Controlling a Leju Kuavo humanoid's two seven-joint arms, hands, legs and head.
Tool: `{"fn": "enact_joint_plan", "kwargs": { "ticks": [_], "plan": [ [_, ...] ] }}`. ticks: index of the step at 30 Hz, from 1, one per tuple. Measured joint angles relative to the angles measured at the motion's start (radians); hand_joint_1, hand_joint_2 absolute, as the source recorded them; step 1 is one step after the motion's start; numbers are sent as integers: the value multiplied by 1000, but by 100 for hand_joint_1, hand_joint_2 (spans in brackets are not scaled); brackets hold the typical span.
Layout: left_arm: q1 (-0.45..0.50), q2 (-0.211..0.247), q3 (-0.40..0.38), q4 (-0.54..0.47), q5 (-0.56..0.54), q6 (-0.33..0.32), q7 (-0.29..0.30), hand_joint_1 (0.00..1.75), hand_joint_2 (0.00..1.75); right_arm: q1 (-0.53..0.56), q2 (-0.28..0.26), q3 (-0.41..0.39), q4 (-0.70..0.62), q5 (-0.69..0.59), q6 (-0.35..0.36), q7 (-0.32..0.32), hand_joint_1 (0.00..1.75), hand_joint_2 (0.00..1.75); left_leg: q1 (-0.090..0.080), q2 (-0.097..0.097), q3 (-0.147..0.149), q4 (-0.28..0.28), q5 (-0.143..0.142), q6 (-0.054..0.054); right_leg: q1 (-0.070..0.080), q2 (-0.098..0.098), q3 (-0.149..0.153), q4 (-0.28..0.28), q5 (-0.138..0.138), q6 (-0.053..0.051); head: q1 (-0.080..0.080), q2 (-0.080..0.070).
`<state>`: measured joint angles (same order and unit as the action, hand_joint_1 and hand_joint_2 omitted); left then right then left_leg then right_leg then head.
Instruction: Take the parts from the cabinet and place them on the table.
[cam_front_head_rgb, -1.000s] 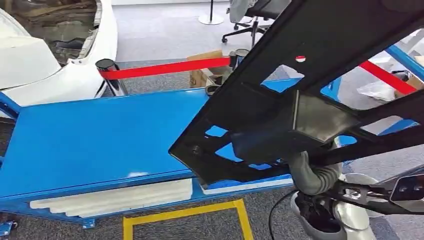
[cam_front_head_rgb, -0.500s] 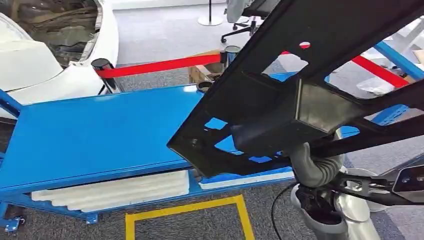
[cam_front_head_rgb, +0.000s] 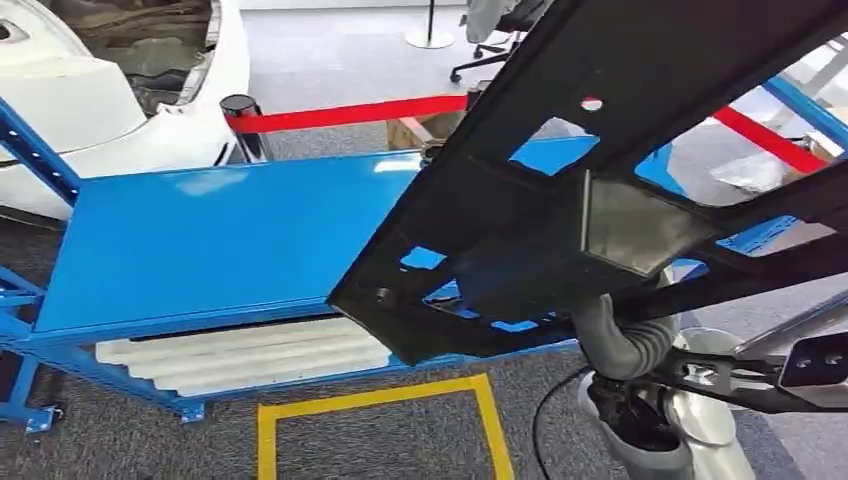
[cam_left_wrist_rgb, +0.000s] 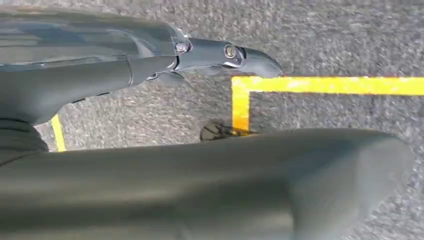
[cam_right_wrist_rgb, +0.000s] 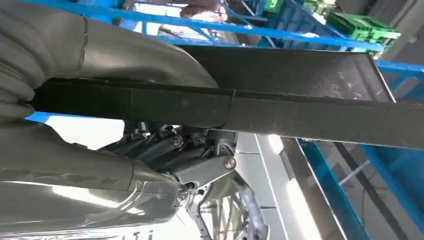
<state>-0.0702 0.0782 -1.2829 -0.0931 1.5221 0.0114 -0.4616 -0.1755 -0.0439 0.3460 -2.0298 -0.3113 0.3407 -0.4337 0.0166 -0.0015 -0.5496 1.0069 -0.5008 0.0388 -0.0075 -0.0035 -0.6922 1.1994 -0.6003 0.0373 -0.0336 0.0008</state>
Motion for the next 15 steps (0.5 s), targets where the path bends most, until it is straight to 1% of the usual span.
{"fn": "enact_joint_plan", "kwargs": {
  "ticks": [1,2,3,4,5,6,7,8,9,10,11,12,13,14,15],
  "plan": [
    [0,0,0,0,0,0,0,0,175,0,0,1,0,0,0,0,175,175,-3,1,-12,1,9,1,0,0,-14,72,-36,2,0,0],
    [0,0,-1,0,0,-1,0,0,175,-1,0,1,1,0,0,0,175,175,-5,2,-25,2,18,2,0,0,-15,118,-47,2,0,0],
    [0,0,-1,0,0,-1,0,0,175,-4,2,2,2,0,0,1,175,175,-8,2,-38,3,26,3,0,0,3,120,-32,1,0,0],
    [0,0,-2,0,0,-1,1,0,175,-7,4,2,3,-1,0,2,175,175,-11,2,-49,4,34,3,1,0,40,84,-4,-1,0,0],
    [-1,0,-3,0,0,-2,1,0,175,-13,7,3,3,-1,0,2,175,175,-15,1,-59,4,43,3,5,1,95,9,30,-8,0,0],
    [-1,0,-5,0,0,-3,1,0,175,-21,9,4,3,-2,0,2,175,175,-18,0,-66,4,52,2,10,2,166,-93,53,-23,0,0],
    [-1,-5,-8,-1,0,-5,1,0,175,-27,11,4,2,-3,-1,2,175,175,-18,0,-71,4,57,-1,18,6,227,-177,48,-37,0,0],
    [-1,-4,-10,-1,0,-6,1,0,175,-34,15,5,2,-3,-1,2,175,175,-20,0,-75,6,65,-6,23,3,256,-238,37,-45,-1,0],
    [-1,-4,-10,-1,0,-8,1,0,175,-38,16,5,3,-3,-1,2,175,175,-17,0,-80,3,78,-14,26,4,256,-249,35,-43,-2,0],
    [-1,-4,-10,-1,0,-9,1,0,175,-39,17,5,2,-4,-1,2,175,175,-13,0,-84,-1,86,-19,29,5,251,-248,41,-45,-1,0],
    [0,-4,-11,-1,0,-9,1,0,175,-39,17,5,3,-4,-1,3,175,175,-13,0,-85,-6,97,-25,31,5,247,-251,51,-51,-1,0],
    [0,0,-11,-1,0,-9,0,0,175,-40,19,5,4,-4,-1,3,175,175,-15,-2,-91,-7,91,-28,18,-2,242,-269,71,-59,-1,0],
    [1,-1,-11,-1,0,-9,1,0,175,-46,23,6,6,-4,-1,3,175,175,-15,-2,-101,10,48,-33,18,-7,229,-269,84,-67,-2,0],
    [2,-1,-11,-1,0,-9,1,0,175,-47,26,9,6,-5,-1,3,175,175,-12,-2,-115,63,-16,-38,18,-7,214,-267,94,-75,-3,0],
    [1,1,-11,-1,0,-9,0,0,175,-46,27,10,7,-5,-1,3,175,175,-9,-2,-133,135,-72,-43,18,-8,201,-265,103,-75,-3,0]
  ]
}}
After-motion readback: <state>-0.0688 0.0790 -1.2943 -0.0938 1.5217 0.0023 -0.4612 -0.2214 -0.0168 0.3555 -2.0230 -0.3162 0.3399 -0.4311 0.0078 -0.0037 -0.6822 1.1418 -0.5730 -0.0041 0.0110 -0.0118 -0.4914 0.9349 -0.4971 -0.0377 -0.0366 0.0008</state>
